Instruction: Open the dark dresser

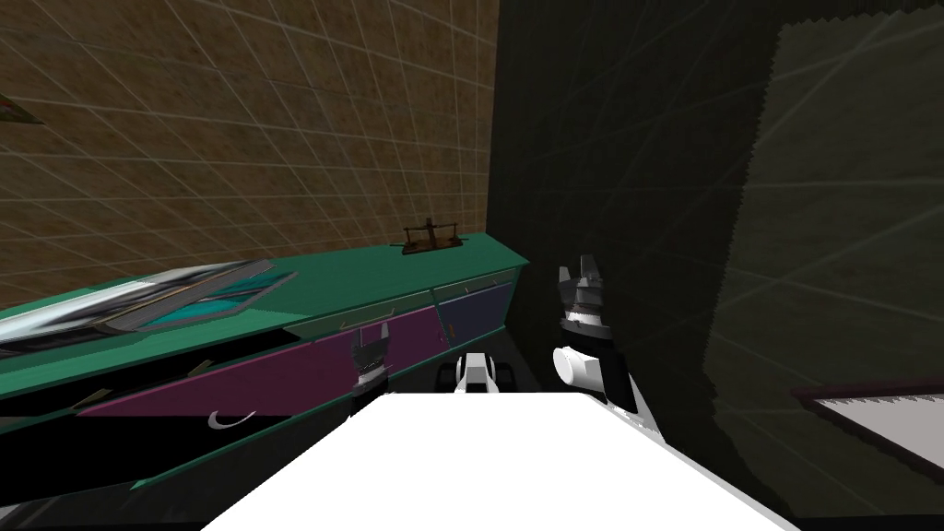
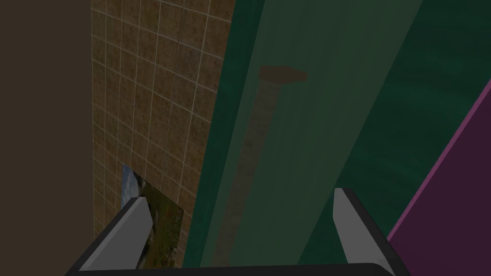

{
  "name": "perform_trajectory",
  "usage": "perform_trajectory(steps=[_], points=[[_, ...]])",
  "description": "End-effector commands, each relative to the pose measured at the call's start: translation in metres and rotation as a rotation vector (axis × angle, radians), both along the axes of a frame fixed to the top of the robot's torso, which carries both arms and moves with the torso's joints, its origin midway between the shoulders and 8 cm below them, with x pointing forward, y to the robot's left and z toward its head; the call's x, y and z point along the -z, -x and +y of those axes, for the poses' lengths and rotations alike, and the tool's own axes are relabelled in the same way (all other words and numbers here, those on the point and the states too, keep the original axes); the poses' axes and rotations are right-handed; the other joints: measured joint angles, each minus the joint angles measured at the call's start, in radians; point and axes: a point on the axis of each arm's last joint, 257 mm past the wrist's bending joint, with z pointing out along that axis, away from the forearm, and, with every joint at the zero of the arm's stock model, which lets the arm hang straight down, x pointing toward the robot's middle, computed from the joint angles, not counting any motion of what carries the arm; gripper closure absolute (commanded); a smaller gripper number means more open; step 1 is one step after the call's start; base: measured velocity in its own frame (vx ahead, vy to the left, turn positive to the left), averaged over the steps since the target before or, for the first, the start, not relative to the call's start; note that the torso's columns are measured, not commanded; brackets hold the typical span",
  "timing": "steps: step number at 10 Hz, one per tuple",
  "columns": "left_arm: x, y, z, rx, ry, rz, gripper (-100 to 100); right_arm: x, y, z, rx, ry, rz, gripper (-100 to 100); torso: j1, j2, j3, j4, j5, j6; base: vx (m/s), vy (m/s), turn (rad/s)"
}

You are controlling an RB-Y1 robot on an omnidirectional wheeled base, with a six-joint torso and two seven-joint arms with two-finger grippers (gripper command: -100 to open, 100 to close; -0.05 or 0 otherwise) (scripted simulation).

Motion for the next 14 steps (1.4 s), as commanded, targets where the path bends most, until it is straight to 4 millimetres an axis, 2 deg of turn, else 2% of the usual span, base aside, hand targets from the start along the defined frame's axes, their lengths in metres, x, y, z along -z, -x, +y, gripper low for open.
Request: perform_trajectory(steps=[1,5,6,7,10,11,12,14], points=[[-0.007,-0.007,0.007,0.001,0.000,0.001,-100,0.000,0.000,0.000,0.000,0.000,0.000,0,0.005,0.000,0.000,0.000,0.001,0.000,0.005,-0.030,0.008],[-0.020,-0.019,0.020,0.005,-0.002,0.001,-100,0.000,0.000,0.000,0.000,0.000,0.000,0,0.003,0.000,0.000,0.001,0.000,0.000,0.006,-0.030,0.013],[-0.014,-0.015,0.019,0.004,0.002,0.008,-100,0.000,0.000,0.000,0.000,0.000,0.000,0,0.004,-0.002,-0.001,0.002,-0.001,0.001,-0.003,-0.014,0.005],[-0.011,-0.011,0.012,0.002,-0.001,0.001,100,0.000,0.000,0.000,0.000,0.000,0.000,0,0.004,-0.001,-0.001,0.001,0.000,0.001,-0.003,0.025,-0.028],[0.000,0.000,0.000,0.000,0.001,0.001,100,0.000,0.000,0.000,0.000,0.000,0.000,0,0.002,0.002,0.001,0.002,-0.001,0.000,-0.005,0.039,-0.012],[0.000,-0.004,0.003,0.001,0.002,0.005,100,0.000,0.000,0.000,0.000,0.000,0.000,0,0.002,0.002,0.001,0.001,0.000,0.000,-0.007,0.019,-0.003],[-0.003,-0.008,0.002,0.008,-0.019,0.010,-100,0.000,0.000,0.000,0.000,0.000,0.000,0,0.001,0.001,0.000,0.000,0.000,0.000,0.013,-0.095,-0.035],[-0.003,-0.009,0.002,0.009,-0.020,0.009,-100,0.000,0.000,0.000,0.000,0.000,0.000,0,-0.005,-0.001,-0.001,0.000,-0.001,0.000,0.019,-0.120,-0.011]])
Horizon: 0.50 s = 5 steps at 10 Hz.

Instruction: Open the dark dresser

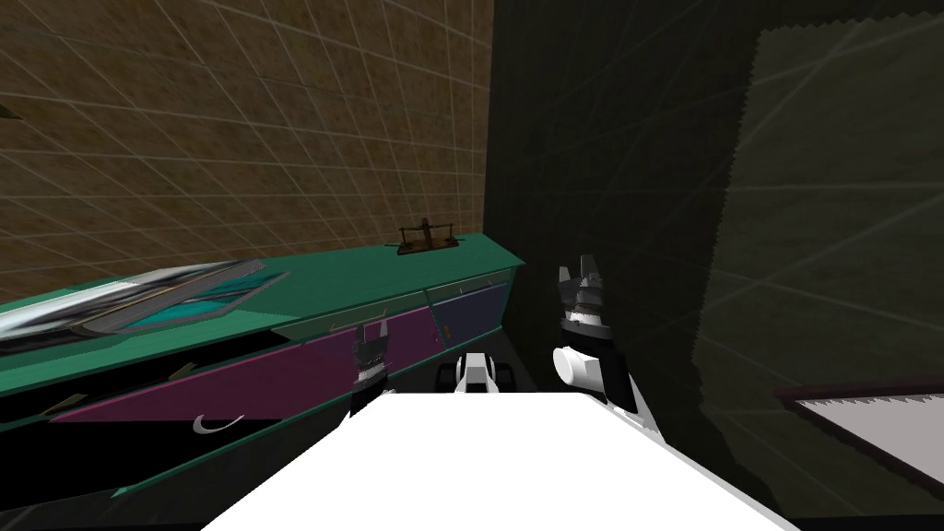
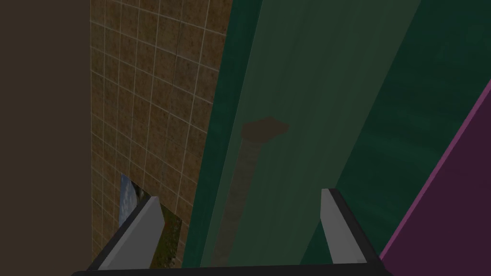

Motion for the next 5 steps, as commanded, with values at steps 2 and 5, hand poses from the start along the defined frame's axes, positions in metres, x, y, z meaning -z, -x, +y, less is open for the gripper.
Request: perform_trajectory(steps=[2,5], points=[[-0.010,-0.011,0.011,0.002,-0.001,0.001,-100,0.000,0.000,0.000,0.000,0.000,0.000,0,0.012,0.002,0.001,0.001,0.004,0.000,0.009,-0.033,0.012],[-0.021,-0.021,0.021,0.005,-0.002,0.001,-100,0.000,0.000,0.000,0.000,0.000,0.000,0,0.010,-0.001,0.000,0.002,0.000,0.001,0.000,-0.034,0.013]])
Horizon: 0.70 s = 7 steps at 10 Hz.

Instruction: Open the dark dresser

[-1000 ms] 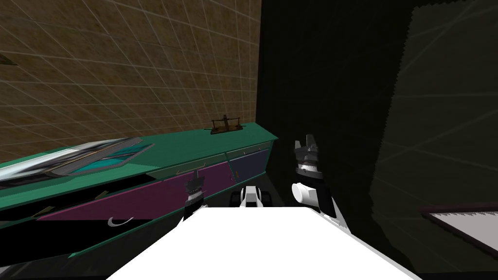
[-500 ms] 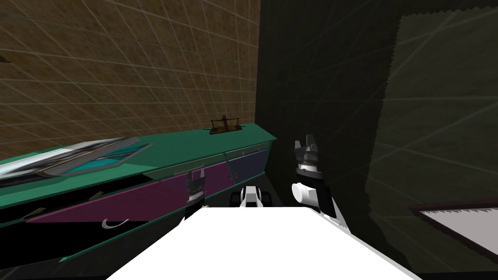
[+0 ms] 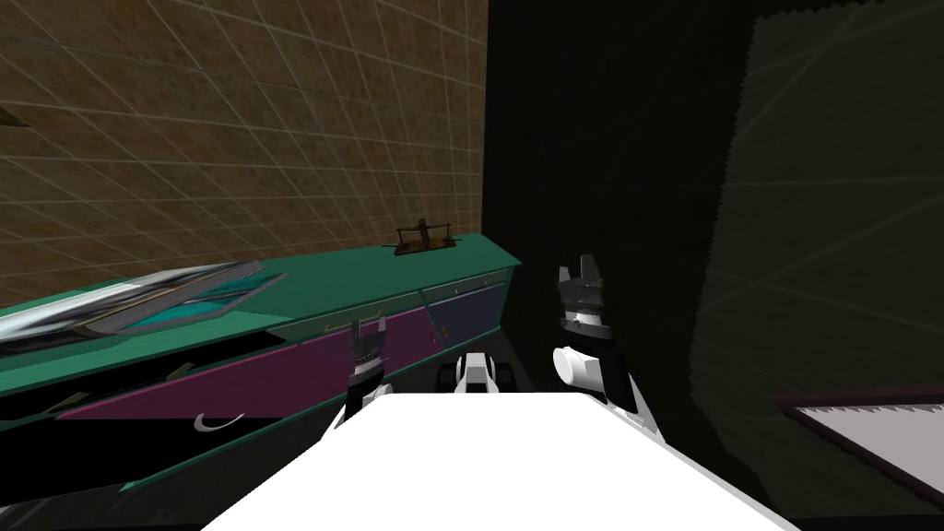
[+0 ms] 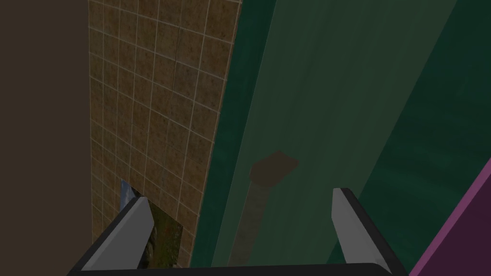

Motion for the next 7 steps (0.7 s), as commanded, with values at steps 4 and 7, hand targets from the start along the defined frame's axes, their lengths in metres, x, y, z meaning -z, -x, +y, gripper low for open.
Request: perform_trajectory(steps=[4,7], points=[[0.007,0.006,-0.008,-0.004,-0.003,-0.006,100,0.000,0.000,0.000,0.000,0.000,0.000,0,0.000,0.004,0.002,0.001,0.000,-0.003,0.004,0.025,-0.018],[0.004,0.006,-0.007,0.003,-0.003,-0.007,100,0.000,0.000,0.000,0.000,0.000,0.000,0,0.001,0.003,0.002,-0.002,0.003,-0.002,-0.032,-0.005,0.003]])
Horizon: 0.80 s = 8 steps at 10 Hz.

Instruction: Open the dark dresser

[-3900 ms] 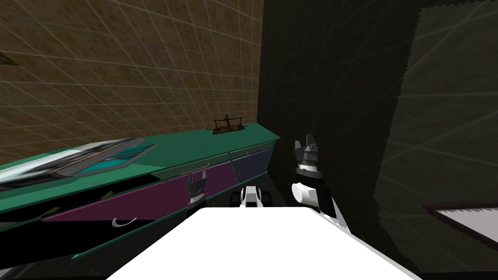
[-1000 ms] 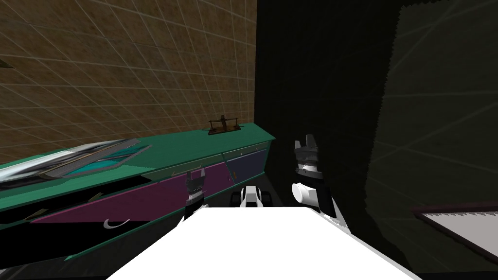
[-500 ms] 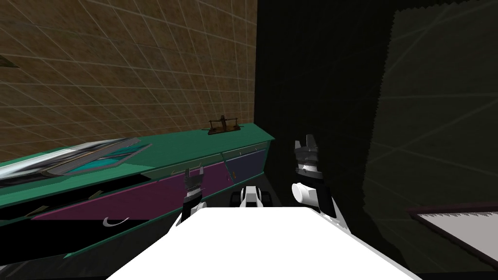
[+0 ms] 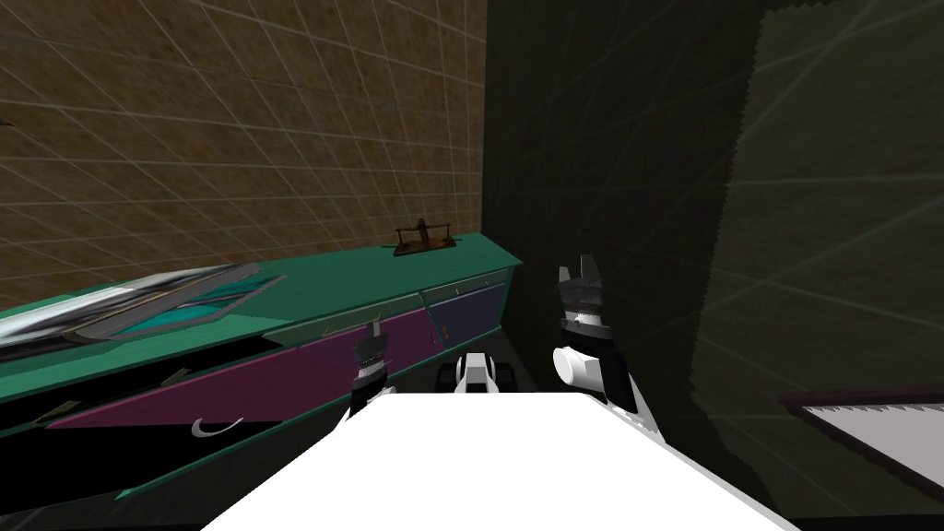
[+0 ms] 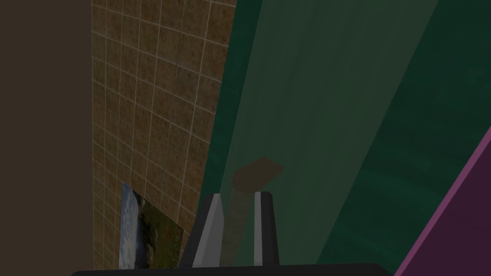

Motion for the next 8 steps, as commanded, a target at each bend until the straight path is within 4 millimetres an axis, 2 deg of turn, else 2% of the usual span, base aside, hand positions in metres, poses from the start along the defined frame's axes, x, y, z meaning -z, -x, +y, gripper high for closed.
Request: perform_trajectory(steps=[1,4,5,6,8], points=[[-0.005,-0.001,0.008,0.004,0.004,0.005,100,0.000,0.000,0.000,0.000,0.000,0.000,0,-0.002,0.005,0.002,0.001,-0.001,-0.002,-0.156,-0.084,0.038],[-0.014,-0.003,0.018,0.012,0.009,0.014,100,0.000,0.000,0.000,0.000,0.000,0.000,0,-0.002,0.006,0.002,0.004,-0.005,-0.003,-0.164,-0.113,0.042],[-0.009,-0.003,0.013,0.013,0.011,0.022,100,0.000,0.000,0.000,0.000,0.000,0.000,0,-0.004,0.007,0.003,0.005,-0.006,-0.002,-0.092,-0.069,0.015],[-0.015,-0.011,0.024,0.015,0.016,0.033,-100,0.000,0.000,0.000,0.000,0.000,0.000,0,-0.002,0.000,-0.001,0.004,-0.005,0.000,-0.036,-0.049,0.026],[-0.025,-0.020,0.033,0.018,0.016,0.034,-100,0.000,0.000,0.000,0.000,0.000,0.000,0,-0.001,-0.007,-0.004,-0.002,0.000,0.003,-0.047,-0.055,0.022]])
